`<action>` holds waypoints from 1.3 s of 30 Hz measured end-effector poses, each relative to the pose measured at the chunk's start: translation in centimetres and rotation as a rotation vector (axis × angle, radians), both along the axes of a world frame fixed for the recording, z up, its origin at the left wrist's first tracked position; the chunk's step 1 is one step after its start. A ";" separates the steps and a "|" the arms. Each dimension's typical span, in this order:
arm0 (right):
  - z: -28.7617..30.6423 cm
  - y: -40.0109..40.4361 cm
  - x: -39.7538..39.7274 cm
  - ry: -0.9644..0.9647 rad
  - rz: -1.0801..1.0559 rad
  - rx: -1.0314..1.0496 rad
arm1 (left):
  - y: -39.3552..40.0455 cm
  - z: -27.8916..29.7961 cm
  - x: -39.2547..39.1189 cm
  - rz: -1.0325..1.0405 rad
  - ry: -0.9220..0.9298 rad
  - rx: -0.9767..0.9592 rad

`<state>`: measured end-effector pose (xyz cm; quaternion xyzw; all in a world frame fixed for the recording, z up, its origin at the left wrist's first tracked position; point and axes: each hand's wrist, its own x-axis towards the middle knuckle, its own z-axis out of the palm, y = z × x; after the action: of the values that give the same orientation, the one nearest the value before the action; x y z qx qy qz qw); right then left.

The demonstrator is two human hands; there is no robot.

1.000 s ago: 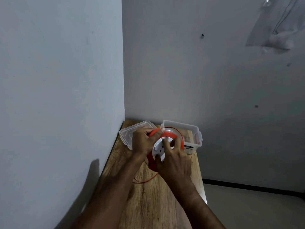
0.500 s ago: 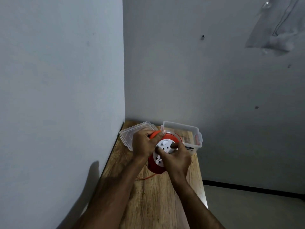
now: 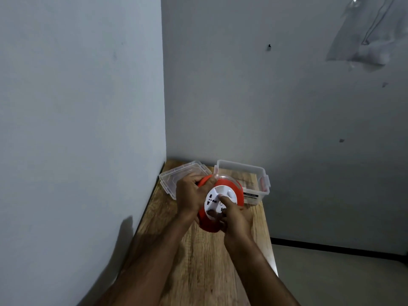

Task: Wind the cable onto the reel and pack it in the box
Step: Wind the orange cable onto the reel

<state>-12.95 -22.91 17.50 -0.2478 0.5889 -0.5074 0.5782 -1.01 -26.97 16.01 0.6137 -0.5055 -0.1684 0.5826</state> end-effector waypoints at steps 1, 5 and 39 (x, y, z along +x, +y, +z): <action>-0.3 0.5 -0.3 0.218 -0.001 -0.145 | -0.1 0.1 0.1 0.013 0.054 0.019; -1.6 1.2 -0.9 1.220 0.046 -0.762 | -0.5 0.5 0.3 0.027 0.076 0.012; -0.7 -1.9 1.9 -0.080 -0.177 0.196 | 0.3 -0.1 -0.9 0.064 -0.097 -0.122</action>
<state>-11.00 -24.79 16.81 -0.1167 0.6316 -0.5059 0.5758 -1.91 -26.67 15.88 0.6004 -0.5226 -0.0883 0.5988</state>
